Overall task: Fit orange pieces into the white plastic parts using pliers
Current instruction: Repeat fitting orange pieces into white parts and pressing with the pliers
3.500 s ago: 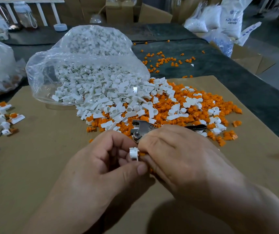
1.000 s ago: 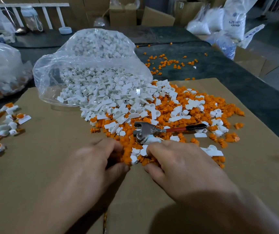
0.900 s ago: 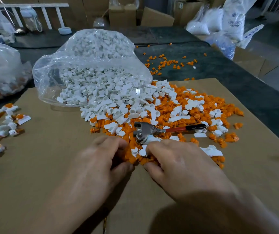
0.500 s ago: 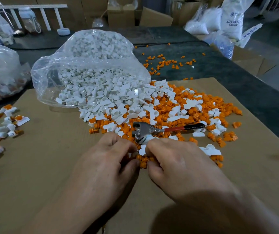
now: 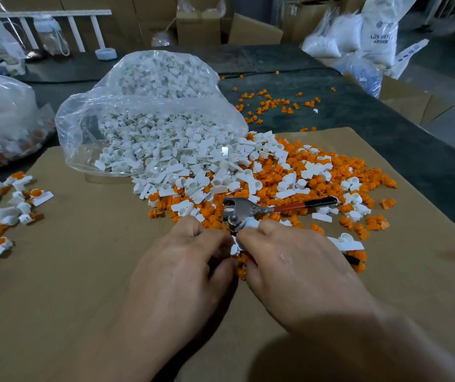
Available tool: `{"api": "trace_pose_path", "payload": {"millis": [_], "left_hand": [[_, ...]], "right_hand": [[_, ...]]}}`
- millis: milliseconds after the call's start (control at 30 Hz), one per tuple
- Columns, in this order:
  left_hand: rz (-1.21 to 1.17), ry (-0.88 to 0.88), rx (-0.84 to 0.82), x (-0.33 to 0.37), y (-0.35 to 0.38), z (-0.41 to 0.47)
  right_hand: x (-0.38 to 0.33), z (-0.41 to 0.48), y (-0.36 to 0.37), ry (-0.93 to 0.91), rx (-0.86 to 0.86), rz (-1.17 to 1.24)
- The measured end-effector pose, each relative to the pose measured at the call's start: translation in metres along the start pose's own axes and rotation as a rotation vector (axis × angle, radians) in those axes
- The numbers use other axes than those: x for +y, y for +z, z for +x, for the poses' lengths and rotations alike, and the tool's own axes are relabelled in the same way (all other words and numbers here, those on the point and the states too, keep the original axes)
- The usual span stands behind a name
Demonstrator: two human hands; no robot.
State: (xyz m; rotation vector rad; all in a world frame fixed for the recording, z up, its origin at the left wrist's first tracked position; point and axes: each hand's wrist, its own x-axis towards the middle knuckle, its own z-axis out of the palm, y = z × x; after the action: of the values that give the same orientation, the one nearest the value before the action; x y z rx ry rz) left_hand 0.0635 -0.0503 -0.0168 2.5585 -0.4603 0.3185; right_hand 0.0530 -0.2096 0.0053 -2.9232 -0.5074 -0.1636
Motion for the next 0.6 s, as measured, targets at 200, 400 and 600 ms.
{"api": "trace_pose_path", "payload": {"millis": [200, 400, 600], "left_hand": [[-0.098, -0.019, 0.035, -0.0013, 0.0009, 0.0017], [-0.043, 0.039, -0.002, -0.0026, -0.0008, 0.0022], [-0.024, 0.042, 0.047, -0.0042, 0.0011, 0.0023]], "right_hand": [[0.0016, 0.0, 0.0, -0.019, 0.015, 0.035], [-0.0011, 0.0013, 0.002, -0.054, 0.026, 0.081], [-0.0005, -0.0006, -0.0011, -0.039, 0.027, 0.181]]}}
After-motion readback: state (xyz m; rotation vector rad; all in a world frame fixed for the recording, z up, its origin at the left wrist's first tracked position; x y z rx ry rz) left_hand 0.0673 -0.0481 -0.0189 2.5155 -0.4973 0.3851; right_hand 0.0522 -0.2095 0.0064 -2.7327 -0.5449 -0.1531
